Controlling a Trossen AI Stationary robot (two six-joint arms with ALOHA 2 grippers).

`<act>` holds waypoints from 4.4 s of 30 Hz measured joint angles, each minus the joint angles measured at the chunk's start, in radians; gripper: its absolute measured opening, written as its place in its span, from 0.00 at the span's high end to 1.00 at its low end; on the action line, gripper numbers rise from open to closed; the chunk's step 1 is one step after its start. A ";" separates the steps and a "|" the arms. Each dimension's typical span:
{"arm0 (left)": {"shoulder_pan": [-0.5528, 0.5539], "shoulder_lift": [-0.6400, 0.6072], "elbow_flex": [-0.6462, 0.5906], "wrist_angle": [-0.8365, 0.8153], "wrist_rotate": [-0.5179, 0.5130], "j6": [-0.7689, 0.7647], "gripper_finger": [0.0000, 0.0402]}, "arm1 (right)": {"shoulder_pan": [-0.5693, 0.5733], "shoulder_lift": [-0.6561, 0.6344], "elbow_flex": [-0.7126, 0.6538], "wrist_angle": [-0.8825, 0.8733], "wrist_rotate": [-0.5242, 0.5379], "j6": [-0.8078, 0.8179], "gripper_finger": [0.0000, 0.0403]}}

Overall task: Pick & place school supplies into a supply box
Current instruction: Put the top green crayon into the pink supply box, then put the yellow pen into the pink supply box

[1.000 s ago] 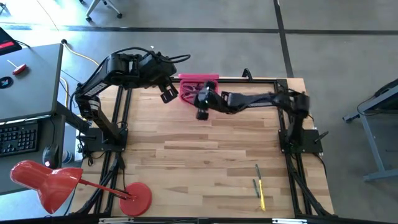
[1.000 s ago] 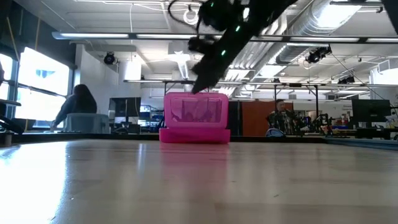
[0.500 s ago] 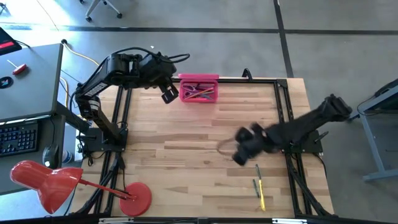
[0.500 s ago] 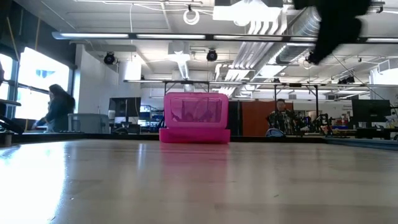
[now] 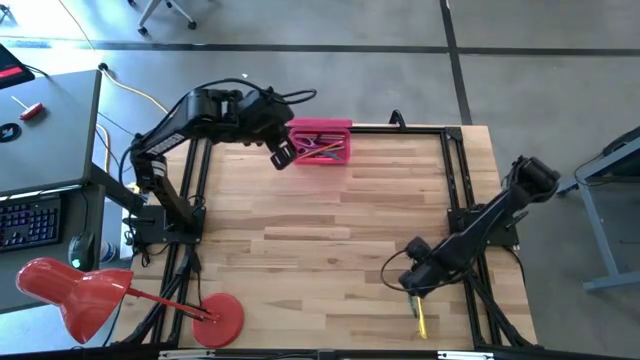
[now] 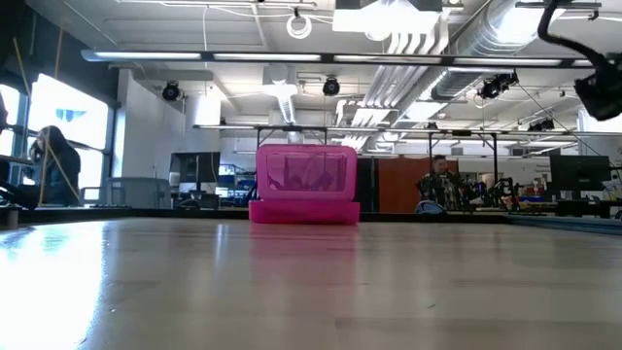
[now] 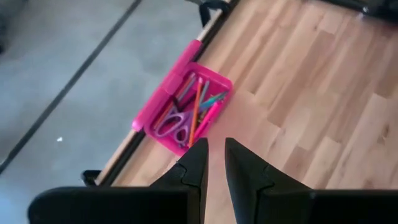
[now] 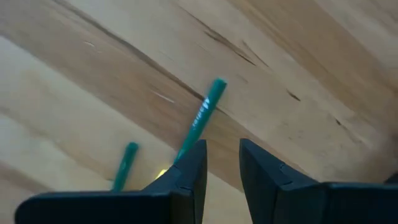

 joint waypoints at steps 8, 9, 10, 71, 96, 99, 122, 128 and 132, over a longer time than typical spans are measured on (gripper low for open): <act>0.000 0.021 0.002 0.019 0.009 0.023 0.79 | -0.036 0.012 -0.065 0.153 -0.002 -0.017 0.82; 0.000 0.024 0.001 0.025 0.010 0.026 0.79 | -0.041 0.012 -0.078 0.177 -0.005 -0.017 0.82; 0.000 0.026 0.001 0.025 0.012 0.027 0.79 | -0.043 0.012 -0.091 0.197 -0.006 -0.017 0.82; 0.000 0.030 -0.005 -0.031 0.164 0.284 0.79 | -1.098 0.606 0.677 0.592 0.321 -1.987 0.90; 0.000 0.030 -0.005 -0.031 0.188 0.175 0.79 | -0.437 0.231 0.677 -0.405 0.016 -0.905 0.85; 0.000 0.030 -0.005 -0.031 0.186 0.175 0.79 | -0.302 0.222 0.677 -0.439 -0.029 -0.707 0.84; 0.000 0.036 -0.005 -0.023 0.186 0.126 0.79 | 0.151 0.256 0.396 -0.092 -0.231 0.246 0.82; 0.000 0.036 -0.005 -0.022 0.186 0.126 0.79 | 0.129 0.256 0.235 0.113 -0.237 0.248 0.82; 0.000 0.036 -0.005 -0.022 0.186 0.126 0.79 | 0.120 0.256 0.157 0.181 -0.237 0.247 0.82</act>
